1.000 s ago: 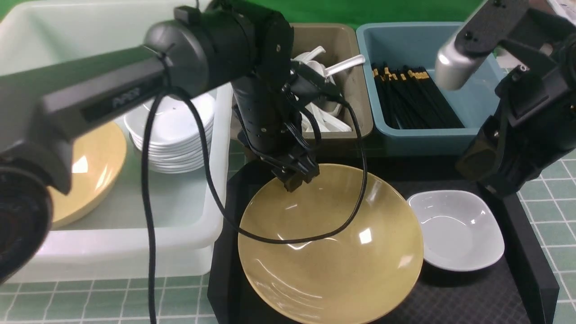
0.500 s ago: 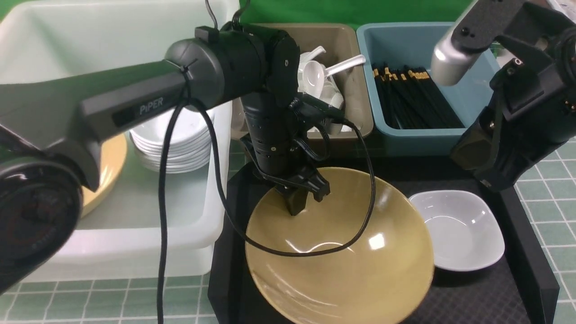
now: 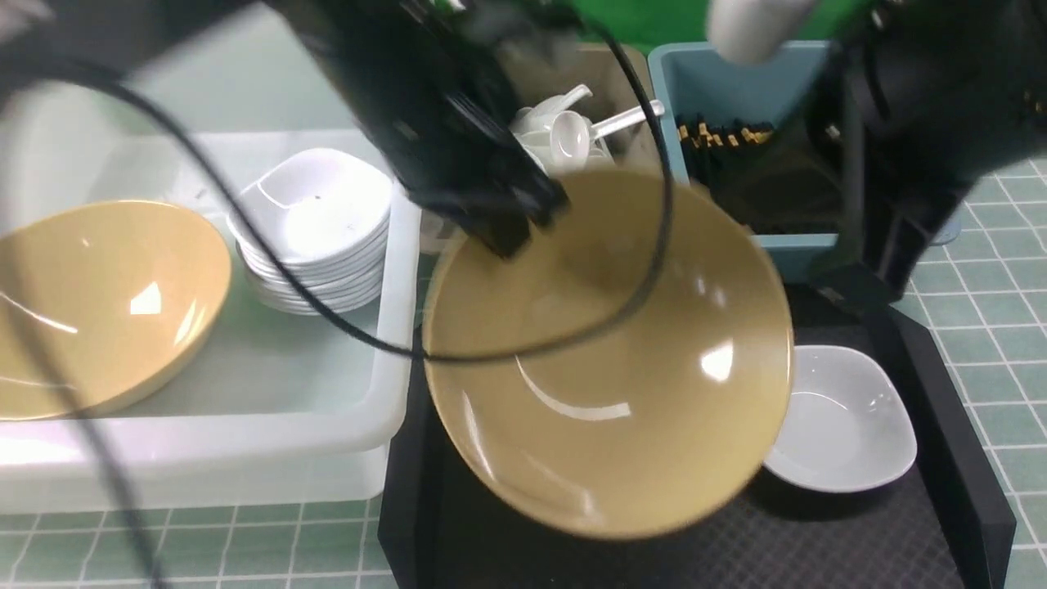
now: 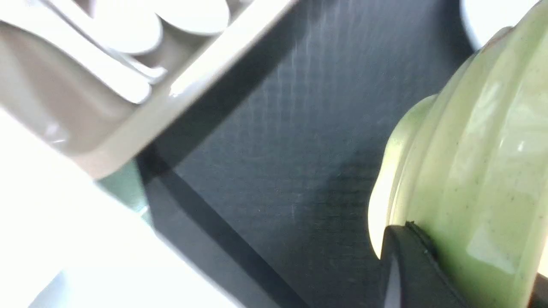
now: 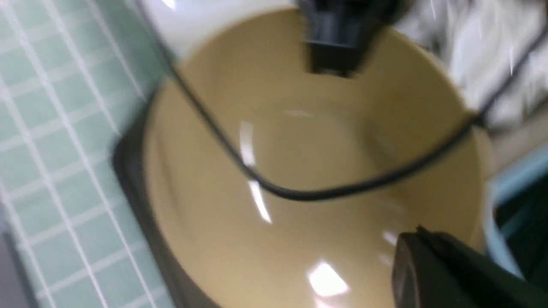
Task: On blue table put chopsticks spoon bowls plates into blue grey white boxes.
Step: 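Place the tan bowl onto the bowl stack in the left bin with the left gripper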
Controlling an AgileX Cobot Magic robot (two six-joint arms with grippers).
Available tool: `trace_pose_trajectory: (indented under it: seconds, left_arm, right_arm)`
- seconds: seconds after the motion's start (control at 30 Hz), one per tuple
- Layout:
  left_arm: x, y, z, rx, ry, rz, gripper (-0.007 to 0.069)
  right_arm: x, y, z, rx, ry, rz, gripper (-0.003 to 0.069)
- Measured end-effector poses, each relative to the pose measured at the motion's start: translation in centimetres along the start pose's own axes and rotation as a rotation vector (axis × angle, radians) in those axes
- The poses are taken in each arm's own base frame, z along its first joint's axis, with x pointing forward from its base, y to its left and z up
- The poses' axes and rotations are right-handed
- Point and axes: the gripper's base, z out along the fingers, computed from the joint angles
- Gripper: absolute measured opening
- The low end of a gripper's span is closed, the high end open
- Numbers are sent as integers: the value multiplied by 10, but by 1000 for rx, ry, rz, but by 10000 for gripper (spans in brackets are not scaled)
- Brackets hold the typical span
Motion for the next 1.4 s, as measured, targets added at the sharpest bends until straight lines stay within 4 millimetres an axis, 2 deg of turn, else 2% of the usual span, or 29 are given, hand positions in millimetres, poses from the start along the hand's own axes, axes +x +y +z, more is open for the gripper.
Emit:
trace_pose_trajectory:
  seconds: [0.13,0.2,0.23,0.27,0.37,0.47,0.53,0.63,0.77,0.93,1.07,1.23,1.33,1.37,1.4]
  left_arm:
    - [21,34,-58,-29,-132,-148,7]
    - [37,50,-76,-62,-172,-223,7]
    - [53,63,-88,-94,-192,-285,7]
    - [61,69,-93,-111,-198,-318,7]
    - [107,97,-114,-218,-237,-489,7]
    - [149,124,-123,-321,-298,-673,7]
    - [173,141,-126,-370,-344,-796,7]
    - [197,159,-129,-424,-388,-916,7]
    - [219,184,-126,-501,-428,-1012,7]
    - [223,206,-111,-486,-417,-1056,7]
    - [234,229,-83,-436,-314,-1105,17]
    - [241,241,-68,-421,-260,-1125,90]
    - [243,244,-65,-419,-253,-1132,173]
    - [243,244,-65,-419,-253,-1132,179]
    - [243,244,-64,-413,-245,-1134,223]
  right_arm:
    - [-28,14,-1,-35,-74,-86,37]
    - [-41,19,6,-51,-90,-112,38]
    - [-48,22,11,-61,-97,-127,38]
    - [-53,24,15,-68,-99,-137,38]
    - [-68,31,31,-89,-102,-181,38]
    - [-77,36,47,-104,-95,-212,38]
    - [-79,37,57,-112,-82,-218,38]
    - [-79,38,64,-115,-67,-220,38]
    - [-79,38,69,-119,-56,-221,38]
    - [-79,38,70,-117,-56,-241,38]
    - [-79,38,70,-116,-56,-248,41]
    - [-79,38,70,-115,-57,-269,43]
    - [-79,37,70,-110,-56,-275,44]
    - [-79,37,70,-110,-56,-275,44]
    - [-79,37,70,-108,-55,-275,44]
